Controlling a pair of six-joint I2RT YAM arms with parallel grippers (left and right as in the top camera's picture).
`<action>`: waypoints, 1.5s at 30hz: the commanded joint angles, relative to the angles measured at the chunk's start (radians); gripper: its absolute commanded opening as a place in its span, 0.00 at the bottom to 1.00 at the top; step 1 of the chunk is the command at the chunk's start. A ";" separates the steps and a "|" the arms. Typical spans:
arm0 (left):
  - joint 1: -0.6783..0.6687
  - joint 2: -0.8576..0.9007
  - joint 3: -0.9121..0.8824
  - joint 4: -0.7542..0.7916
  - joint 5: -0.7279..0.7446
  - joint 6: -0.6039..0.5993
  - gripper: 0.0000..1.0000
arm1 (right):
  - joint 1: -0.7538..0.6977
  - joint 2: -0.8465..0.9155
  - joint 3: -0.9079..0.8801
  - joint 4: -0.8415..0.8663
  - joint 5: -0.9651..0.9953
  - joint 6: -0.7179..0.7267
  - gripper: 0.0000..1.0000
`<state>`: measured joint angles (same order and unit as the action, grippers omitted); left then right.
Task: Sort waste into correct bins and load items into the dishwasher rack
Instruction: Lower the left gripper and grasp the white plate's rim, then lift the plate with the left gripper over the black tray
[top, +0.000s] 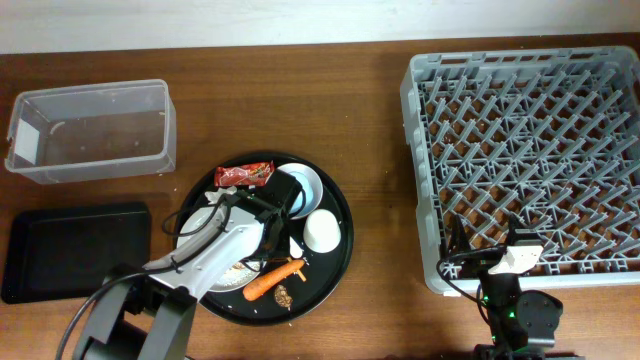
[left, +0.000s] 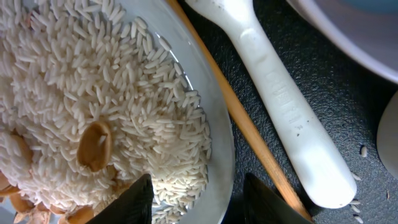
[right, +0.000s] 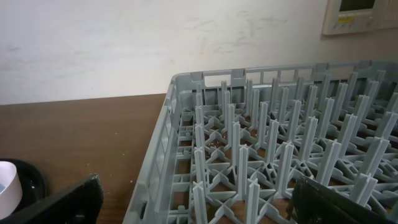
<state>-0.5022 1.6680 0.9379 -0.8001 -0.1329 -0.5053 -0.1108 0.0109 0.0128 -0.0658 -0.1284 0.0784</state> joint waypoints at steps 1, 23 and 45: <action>-0.003 0.011 -0.008 0.003 -0.021 0.029 0.45 | -0.008 -0.007 -0.007 -0.002 0.008 0.000 0.99; -0.069 0.058 -0.008 0.039 -0.059 0.028 0.37 | -0.008 -0.007 -0.007 -0.002 0.008 0.000 0.99; -0.069 0.058 0.035 0.047 -0.100 0.066 0.01 | -0.008 -0.007 -0.007 -0.002 0.008 0.000 0.99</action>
<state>-0.5713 1.7130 0.9474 -0.7593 -0.2260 -0.4564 -0.1108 0.0109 0.0128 -0.0658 -0.1284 0.0784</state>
